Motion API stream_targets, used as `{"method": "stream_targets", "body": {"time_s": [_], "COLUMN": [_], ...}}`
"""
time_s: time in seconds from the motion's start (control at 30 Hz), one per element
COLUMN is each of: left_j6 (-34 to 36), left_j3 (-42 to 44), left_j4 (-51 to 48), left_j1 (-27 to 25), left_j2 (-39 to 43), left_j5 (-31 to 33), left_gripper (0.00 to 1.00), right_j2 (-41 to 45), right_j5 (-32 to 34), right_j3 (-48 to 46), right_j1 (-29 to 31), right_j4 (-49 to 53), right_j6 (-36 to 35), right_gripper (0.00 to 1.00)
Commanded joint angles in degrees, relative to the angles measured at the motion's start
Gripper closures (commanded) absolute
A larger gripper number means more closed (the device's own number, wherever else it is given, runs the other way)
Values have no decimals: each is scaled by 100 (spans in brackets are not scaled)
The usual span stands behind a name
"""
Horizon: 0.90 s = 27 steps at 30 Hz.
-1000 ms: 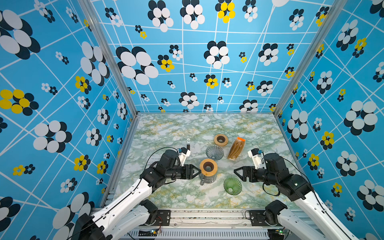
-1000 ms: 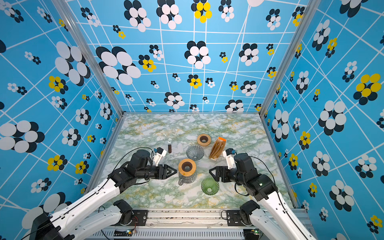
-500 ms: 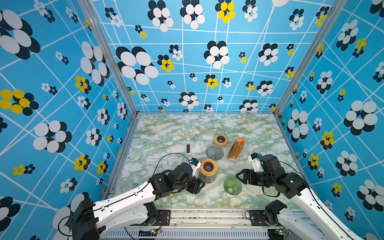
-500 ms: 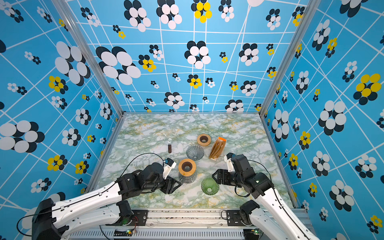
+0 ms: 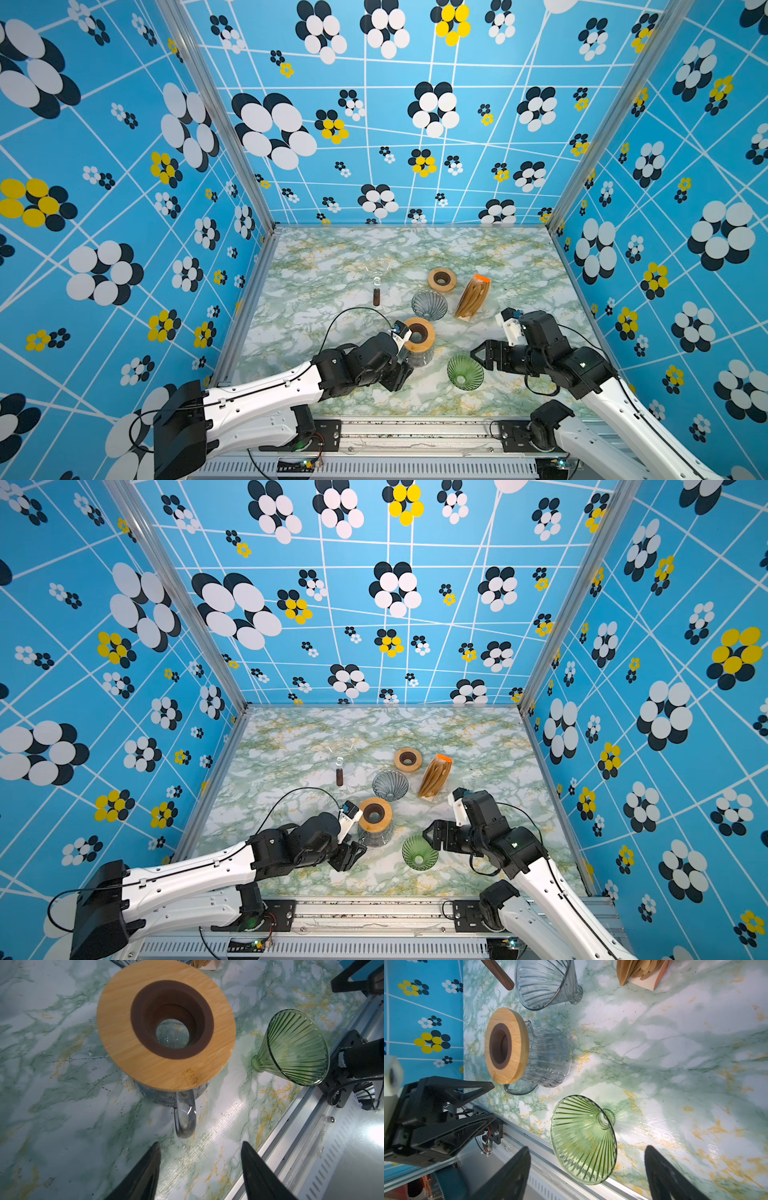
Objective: Place the coffee filter in the dripper
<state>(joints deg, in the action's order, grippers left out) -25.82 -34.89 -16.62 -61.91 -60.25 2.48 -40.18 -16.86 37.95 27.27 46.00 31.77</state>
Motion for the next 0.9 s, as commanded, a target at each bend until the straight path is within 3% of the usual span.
{"method": "stream_targets", "body": {"time_s": [0.0, 0.4, 0.5, 0.77, 0.87], "left_j6": [164, 230, 302, 419, 429], "left_j3": [-30, -182, -252, -406, -482], "left_j4": [308, 484, 497, 572, 555], "left_j1": [-56, -102, -102, -124, -144], "left_j2": [-196, -764, -931, -1231, -1296], "left_j5": [333, 390, 377, 385, 369], "left_gripper": [41, 56, 65, 69, 74], "right_j2": [17, 317, 323, 236, 158], "right_j5": [-149, -143, -131, -99, -117], "right_j3": [299, 88, 74, 21, -92], "right_j1": [16, 16, 16, 15, 16], "right_j4": [54, -144, -160, -227, -283], "right_j6": [-146, 115, 130, 169, 305], "right_gripper": [11, 11, 11, 11, 11]}}
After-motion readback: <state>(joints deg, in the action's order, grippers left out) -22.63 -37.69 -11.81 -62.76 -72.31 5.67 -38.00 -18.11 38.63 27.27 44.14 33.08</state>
